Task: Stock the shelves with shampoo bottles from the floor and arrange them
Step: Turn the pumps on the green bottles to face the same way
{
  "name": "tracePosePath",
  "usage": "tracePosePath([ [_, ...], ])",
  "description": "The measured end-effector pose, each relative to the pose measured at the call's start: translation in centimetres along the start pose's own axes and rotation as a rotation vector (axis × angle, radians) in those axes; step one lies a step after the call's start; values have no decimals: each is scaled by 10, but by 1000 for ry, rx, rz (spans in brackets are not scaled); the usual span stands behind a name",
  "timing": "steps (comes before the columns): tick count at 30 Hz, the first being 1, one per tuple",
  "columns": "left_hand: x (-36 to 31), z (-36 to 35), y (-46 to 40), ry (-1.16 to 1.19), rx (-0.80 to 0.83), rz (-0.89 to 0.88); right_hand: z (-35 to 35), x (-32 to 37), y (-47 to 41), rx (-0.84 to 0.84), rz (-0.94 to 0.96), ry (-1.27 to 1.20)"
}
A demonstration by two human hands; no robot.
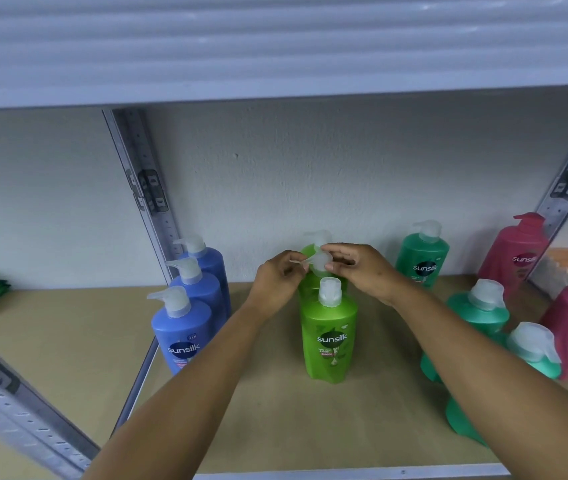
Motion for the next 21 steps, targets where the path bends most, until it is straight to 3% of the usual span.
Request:
tracePosePath([
  [21, -2, 4, -4, -6, -24, 56, 2, 3, 4, -58, -6, -12],
])
Point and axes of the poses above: each hand's wrist, its own y-axis away from the middle knuckle, its own z-axis out of the back of the hand, x = y × z, the point moved 10 cm from there along -y, towards the middle knuckle, and after that the axes turned 6 degrees about y, right-handed, at the moved point
